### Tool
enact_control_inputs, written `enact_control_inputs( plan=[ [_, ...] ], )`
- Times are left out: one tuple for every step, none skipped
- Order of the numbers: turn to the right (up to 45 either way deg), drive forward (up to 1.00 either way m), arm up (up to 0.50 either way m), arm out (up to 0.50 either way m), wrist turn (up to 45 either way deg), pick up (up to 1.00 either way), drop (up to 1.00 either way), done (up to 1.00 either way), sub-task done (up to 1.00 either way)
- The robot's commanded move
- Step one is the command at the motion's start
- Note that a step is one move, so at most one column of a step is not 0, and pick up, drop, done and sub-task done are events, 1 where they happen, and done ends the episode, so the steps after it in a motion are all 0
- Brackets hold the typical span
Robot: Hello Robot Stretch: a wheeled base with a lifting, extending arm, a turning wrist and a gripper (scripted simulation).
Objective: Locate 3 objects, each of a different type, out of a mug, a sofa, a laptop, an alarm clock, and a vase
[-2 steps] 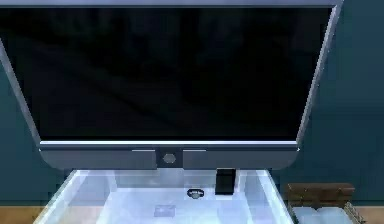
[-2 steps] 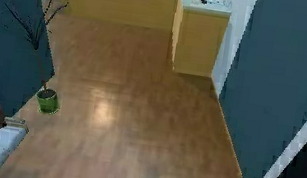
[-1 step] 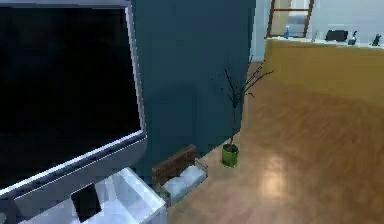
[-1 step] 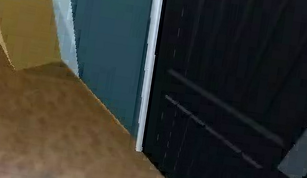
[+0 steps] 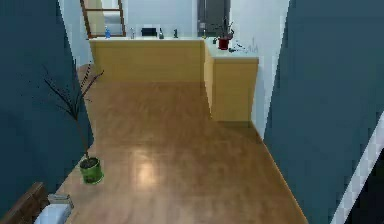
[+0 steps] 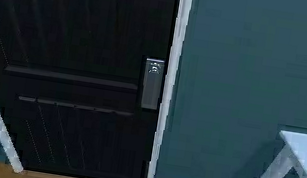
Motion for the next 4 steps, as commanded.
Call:
enact_control_inputs(
  plan=[
    [45.0,0.0,0.0,0.0,0.0,0.0,0.0,0.0,0.0],
    [24.0,0.0,0.0,0.0,0.0,0.0,0.0,0.0,0.0],
    [0.0,0.15,0.0,0.0,0.0,0.0,0.0,0.0,0.0],
    [-45.0,0.0,0.0,0.0,0.0,0.0,0.0,0.0,0.0]
  ],
)
